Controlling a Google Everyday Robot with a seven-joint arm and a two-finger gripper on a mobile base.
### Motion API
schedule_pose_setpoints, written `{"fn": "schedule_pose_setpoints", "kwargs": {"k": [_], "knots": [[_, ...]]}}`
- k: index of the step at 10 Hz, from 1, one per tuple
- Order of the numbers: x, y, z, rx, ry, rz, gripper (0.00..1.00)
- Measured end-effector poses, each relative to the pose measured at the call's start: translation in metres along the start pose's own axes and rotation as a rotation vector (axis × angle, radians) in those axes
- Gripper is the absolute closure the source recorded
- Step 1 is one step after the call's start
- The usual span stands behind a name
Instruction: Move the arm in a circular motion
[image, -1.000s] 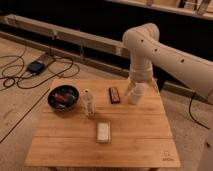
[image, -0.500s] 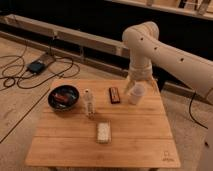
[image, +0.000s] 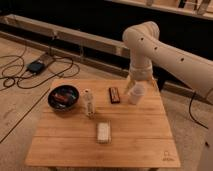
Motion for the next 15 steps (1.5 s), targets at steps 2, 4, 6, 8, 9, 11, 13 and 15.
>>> {"fn": "schedule_pose_setpoints", "kwargs": {"k": [2,4,6,8,9,11,13,15], "knots": [[0.0,0.0,0.001,0.0,-0.002,0.0,0.2],[0.0,0.0,0.001,0.001,-0.001,0.0,0.2],[0.002,0.0,0.0,0.006,0.006,-0.007,0.2],[0.013,0.003,-0.002,0.017,0.029,-0.052,0.2],[0.023,0.006,-0.004,0.023,0.042,-0.111,0.2],[0.036,0.01,-0.004,0.023,0.049,-0.195,0.2],[0.054,0.003,-0.006,0.011,0.06,-0.337,0.2],[0.059,-0.006,-0.009,0.005,0.067,-0.427,0.2]]}}
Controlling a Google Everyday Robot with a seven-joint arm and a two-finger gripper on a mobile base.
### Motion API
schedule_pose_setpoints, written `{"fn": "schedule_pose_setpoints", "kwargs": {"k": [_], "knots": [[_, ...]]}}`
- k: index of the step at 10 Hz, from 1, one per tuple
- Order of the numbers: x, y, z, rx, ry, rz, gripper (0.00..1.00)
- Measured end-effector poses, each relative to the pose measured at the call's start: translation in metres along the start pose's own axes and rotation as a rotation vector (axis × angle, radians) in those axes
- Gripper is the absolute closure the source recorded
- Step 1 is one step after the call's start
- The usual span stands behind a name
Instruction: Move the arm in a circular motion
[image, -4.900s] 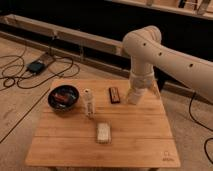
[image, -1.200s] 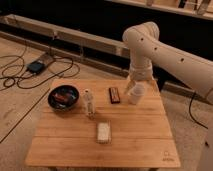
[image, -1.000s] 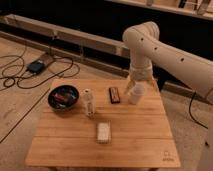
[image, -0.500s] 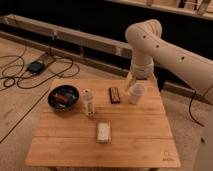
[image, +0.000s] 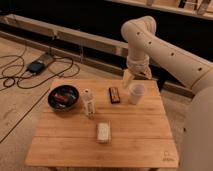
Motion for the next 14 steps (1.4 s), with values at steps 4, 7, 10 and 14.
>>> {"fn": "schedule_pose_setpoints", "kwargs": {"k": [4,7,10,14], "knots": [[0.022,-0.05,0.002,-0.024,0.014,-0.166,0.2],[0.029,-0.088,0.005,-0.049,0.022,-0.275,0.2],[0.023,-0.113,0.012,-0.048,0.013,-0.33,0.2],[-0.019,-0.166,0.012,0.011,0.026,-0.462,0.2]]}}
